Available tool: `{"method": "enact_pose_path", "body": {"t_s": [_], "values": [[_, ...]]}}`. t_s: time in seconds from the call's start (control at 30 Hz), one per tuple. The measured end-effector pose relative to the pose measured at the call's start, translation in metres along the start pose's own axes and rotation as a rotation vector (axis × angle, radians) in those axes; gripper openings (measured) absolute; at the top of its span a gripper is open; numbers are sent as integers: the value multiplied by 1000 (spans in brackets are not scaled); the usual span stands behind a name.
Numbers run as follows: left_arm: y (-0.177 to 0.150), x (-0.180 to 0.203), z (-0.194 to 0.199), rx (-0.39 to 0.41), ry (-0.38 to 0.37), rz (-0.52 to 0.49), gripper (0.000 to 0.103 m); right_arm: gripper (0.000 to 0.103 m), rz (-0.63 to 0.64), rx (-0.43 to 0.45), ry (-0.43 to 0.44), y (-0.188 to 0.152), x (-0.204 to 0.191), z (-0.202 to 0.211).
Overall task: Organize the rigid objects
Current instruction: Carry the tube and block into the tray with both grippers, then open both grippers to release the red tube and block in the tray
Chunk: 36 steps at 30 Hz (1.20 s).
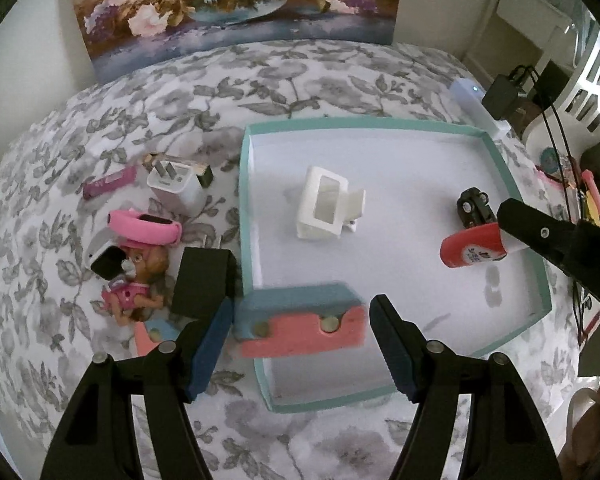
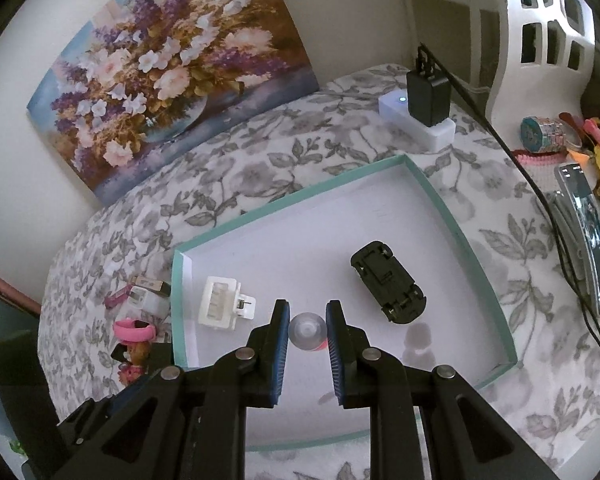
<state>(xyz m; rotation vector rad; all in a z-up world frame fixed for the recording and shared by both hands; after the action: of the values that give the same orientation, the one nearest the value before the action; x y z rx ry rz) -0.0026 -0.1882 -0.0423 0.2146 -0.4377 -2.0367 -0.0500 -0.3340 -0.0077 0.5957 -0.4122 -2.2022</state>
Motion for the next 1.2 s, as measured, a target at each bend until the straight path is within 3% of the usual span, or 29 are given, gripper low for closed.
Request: {"method": "enact_pose_path", "body": {"t_s": [0.17,0.27,0.37,0.43,0.57,0.63,0.77,0.83,1.2], "values": [[5,-10,7,24,-17,41,81,21,-7,5,-4,1,1,1],[8,-22,9,39,14,78,82,23,8,7,-25,1,-1,2],[9,-39,8,42,38,134,92,36,20,0,-36,0,-2,-1],[9,-52,9,45,50,181,92,54,26,-4,-44,-1,-2,-3],[9,-81,9,52,101,276,97,63,44,-16,-56,-4,-5,-7],[8,-93,10,57,120,312,97,74,57,-24,-71,-6,-7,-11],[5,-120,13,69,148,399,97,86,78,-46,-76,-11,-12,-18],[3,-130,14,75,158,435,97,101,100,-50,-88,-14,-16,-20],[-1,-167,28,111,204,524,97,103,166,-37,-84,-20,-35,-21]]}}
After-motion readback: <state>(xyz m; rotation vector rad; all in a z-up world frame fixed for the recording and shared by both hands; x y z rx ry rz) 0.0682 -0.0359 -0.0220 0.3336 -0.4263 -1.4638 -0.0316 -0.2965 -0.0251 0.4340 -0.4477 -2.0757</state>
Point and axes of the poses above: each gripper's, at about its wrist camera, not at the fingertips, and z roughly against the way its jaws point, x to its right, y to its top, the point moved 3 cm from there along -z, roughly the way its jaws point, and after that the axes turned 2 degrees about x, right-handed, at the moved point
